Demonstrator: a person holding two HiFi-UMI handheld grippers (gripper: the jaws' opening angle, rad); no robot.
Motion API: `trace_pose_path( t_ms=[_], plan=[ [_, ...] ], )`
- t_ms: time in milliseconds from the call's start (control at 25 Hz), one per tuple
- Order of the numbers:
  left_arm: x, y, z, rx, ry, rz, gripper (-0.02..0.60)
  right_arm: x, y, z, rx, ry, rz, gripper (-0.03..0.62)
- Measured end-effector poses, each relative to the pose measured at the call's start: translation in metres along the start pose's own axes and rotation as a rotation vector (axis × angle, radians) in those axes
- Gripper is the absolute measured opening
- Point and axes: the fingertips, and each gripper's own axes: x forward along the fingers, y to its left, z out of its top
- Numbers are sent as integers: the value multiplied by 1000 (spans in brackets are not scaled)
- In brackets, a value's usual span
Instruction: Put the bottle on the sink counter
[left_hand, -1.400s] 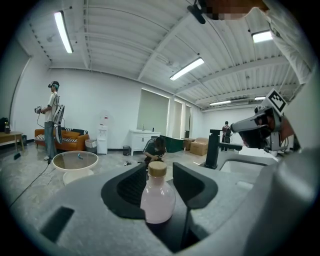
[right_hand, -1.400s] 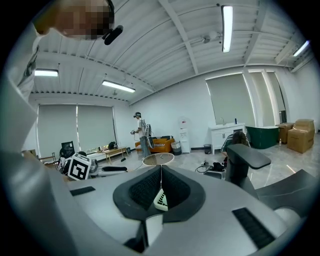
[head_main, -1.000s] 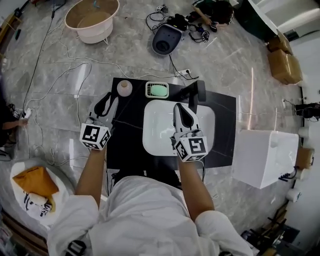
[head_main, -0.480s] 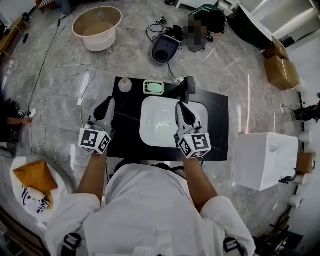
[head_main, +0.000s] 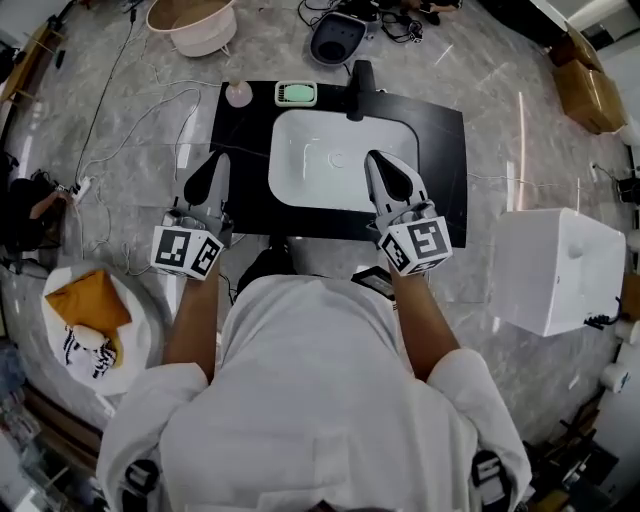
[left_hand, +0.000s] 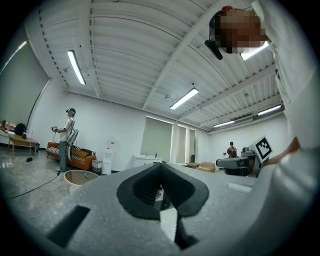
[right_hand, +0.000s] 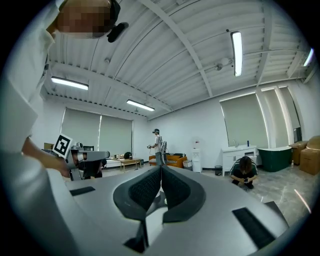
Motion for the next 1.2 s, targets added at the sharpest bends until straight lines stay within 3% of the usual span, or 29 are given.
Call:
trace_pose_path(
  t_ms=[240, 480, 760, 960, 1200],
  plan=[
    [-33, -78, -12, 5, 46, -14, 17, -73, -1, -18, 43, 3, 19, 15],
    [-63, -139, -36, -42, 107, -39, 15, -147, -3, -38, 98, 17, 13, 15],
    [-75, -215, -38, 1, 139, -150, 15, -215, -1, -58, 126, 39, -39, 15],
    [-89, -241, -37, 21, 123, -154, 17, -238, 16, -61, 121, 35, -103, 15],
    [-123, -241, -47, 11, 137, -130, 17, -243, 57, -55, 78, 56, -71, 14]
  ],
)
